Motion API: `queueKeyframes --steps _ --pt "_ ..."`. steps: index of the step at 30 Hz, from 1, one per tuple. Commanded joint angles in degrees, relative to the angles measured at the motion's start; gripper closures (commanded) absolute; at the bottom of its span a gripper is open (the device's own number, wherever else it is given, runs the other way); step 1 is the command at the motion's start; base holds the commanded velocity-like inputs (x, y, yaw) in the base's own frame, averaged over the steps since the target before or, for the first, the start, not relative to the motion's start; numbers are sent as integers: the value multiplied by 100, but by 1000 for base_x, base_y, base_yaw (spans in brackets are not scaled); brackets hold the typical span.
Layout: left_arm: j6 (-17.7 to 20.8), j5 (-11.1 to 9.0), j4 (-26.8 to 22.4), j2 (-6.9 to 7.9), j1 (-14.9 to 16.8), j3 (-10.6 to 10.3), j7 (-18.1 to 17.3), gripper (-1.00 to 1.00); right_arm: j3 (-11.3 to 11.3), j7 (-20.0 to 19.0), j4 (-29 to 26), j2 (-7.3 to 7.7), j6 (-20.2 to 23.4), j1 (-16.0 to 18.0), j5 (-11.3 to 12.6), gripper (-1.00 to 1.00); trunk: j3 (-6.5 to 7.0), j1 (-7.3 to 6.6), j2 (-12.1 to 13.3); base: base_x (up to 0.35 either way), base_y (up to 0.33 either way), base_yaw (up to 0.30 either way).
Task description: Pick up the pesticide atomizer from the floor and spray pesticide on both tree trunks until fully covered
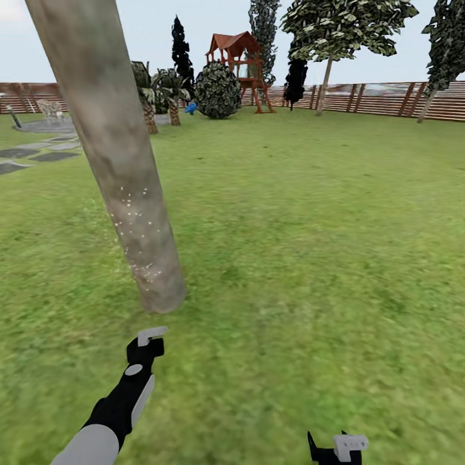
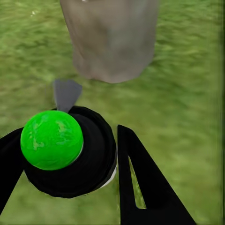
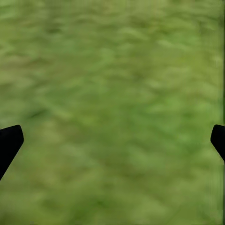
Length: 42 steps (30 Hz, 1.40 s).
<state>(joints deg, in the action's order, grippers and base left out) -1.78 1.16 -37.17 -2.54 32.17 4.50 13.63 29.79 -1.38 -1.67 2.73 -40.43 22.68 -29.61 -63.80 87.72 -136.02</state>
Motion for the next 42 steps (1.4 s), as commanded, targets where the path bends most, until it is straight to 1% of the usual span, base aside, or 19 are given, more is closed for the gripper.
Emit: queueKeyframes --steps 1,9,20,26,34,42 --pt "-1 3 -1 -1 0 -1 0 100 0 -1 0 0 0 0 -1 -100 0 0 0 241 -179 110" --pt "-15 5 -1 -10 0 -3 7 100 0 -3 0 0 6 0 -1 -100 0 0 0 198 -208 251" --pt "-17 -2 -1 -6 0 5 8 100 0 -3 0 0 8 0 -1 -100 0 0 0 20 -269 278" --pt "-7 -2 -1 -2 0 7 8 100 0 -3 0 0 9 0 -1 -100 0 0 0 196 -221 275" --pt "-15 1 -1 -1 0 7 8 100 0 -3 0 0 9 0 -1 -100 0 0 0 217 -207 41" --pt "-16 5 -1 -5 0 7 10 100 0 -3 0 0 6 0 -1 -100 0 0 0 106 -258 53"
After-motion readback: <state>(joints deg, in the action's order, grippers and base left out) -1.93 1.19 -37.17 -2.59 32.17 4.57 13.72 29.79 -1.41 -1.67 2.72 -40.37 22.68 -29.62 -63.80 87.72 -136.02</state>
